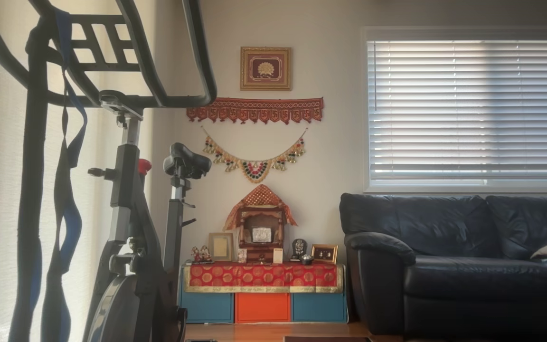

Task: Sort medicines into box.

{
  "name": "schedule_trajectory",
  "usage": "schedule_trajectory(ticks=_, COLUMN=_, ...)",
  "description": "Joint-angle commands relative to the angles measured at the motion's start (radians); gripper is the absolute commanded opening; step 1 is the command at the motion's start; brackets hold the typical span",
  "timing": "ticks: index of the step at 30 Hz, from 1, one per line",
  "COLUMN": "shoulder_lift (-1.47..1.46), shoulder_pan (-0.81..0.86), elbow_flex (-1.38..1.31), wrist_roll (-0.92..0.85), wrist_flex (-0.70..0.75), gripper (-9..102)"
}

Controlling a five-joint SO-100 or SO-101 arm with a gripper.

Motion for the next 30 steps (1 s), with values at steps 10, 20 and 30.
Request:
schedule_trajectory(ticks=10, shoulder_lift=0.15, shoulder_pan=-0.02, elbow_flex=0.144, wrist_roll=-0.046, wrist_flex=-0.236, gripper=1)
schedule_trajectory(ticks=20, shoulder_lift=0.196, shoulder_pan=-0.051, elbow_flex=0.31, wrist_roll=-0.048, wrist_flex=-0.446, gripper=1)
schedule_trajectory(ticks=30, shoulder_lift=0.193, shoulder_pan=-0.049, elbow_flex=0.356, wrist_roll=-0.031, wrist_flex=-0.548, gripper=1)
